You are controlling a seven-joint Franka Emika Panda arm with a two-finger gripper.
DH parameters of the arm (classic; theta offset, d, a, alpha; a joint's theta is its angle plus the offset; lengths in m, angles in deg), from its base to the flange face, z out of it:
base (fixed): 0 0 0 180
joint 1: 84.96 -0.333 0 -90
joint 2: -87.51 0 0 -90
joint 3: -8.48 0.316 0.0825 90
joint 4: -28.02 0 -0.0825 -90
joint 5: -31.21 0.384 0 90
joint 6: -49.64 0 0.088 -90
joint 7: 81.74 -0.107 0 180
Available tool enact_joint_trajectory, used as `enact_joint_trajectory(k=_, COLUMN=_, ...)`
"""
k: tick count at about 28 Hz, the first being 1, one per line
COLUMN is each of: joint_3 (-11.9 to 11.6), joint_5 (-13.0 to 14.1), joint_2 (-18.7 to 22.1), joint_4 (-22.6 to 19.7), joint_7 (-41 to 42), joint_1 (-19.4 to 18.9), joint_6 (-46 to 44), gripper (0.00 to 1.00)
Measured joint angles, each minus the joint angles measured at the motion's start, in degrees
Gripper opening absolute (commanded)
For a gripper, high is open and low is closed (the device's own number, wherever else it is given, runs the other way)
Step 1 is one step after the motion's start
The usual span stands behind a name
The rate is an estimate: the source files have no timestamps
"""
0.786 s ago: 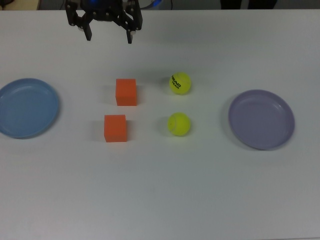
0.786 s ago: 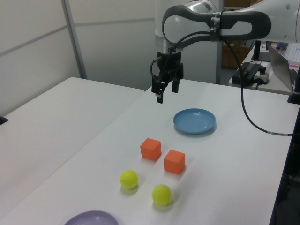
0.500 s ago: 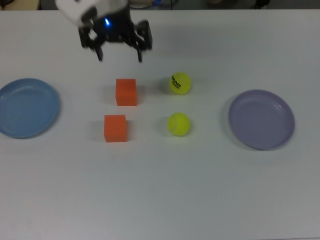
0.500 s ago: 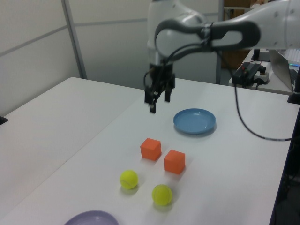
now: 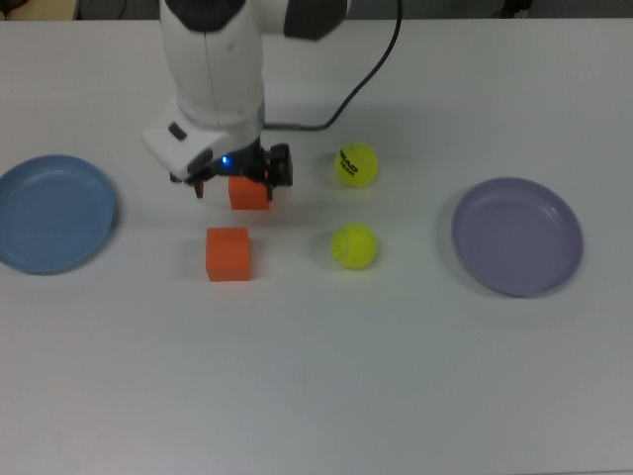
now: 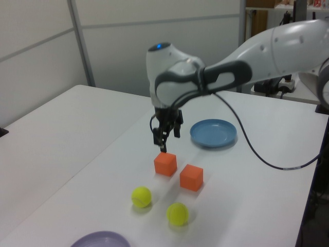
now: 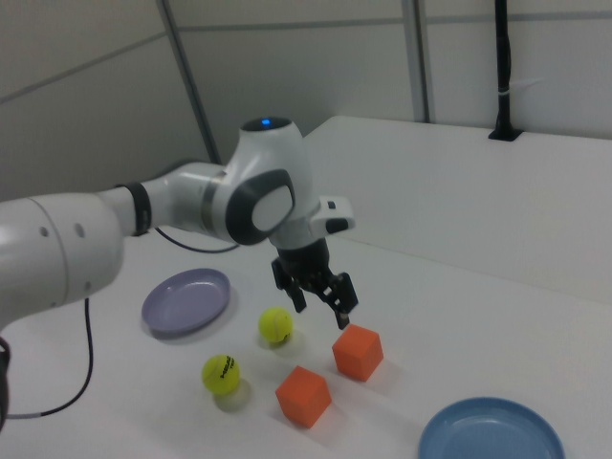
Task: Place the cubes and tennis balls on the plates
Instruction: 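Lower the open gripper onto the first orange cube, then close the gripper on the orange cube and lift it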
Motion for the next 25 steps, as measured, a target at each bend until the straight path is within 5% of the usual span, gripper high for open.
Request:
enact_joint_trajectory(k=14, joint_3=-0.48, joint_5=-3.81, joint_2=-8.32, joint_4=-0.17, joint_7=-0.10, joint_1=0.58, joint_6=9.75, gripper=1.00)
enact_joint_trajectory(k=16, joint_3=-0.61, joint_5=-4.24, joint_2=-9.24, joint_4=-0.17, joint_7=-0.17, joint_1=0.85, joint_6=11.20, gripper=0.72)
enact_joint_trajectory(k=20, joint_3=-0.70, joint_5=-4.32, joint_2=-10.41, joint_4=-0.16, joint_7=-1.58, joint_1=1.65, joint_6=13.04, gripper=0.39)
enact_joint_trajectory(k=25, joint_3=-0.71, joint_5=-4.31, joint_2=-10.75, joint_4=-0.06, joint_7=-4.29, joint_1=2.60, joint_6=13.55, gripper=0.28)
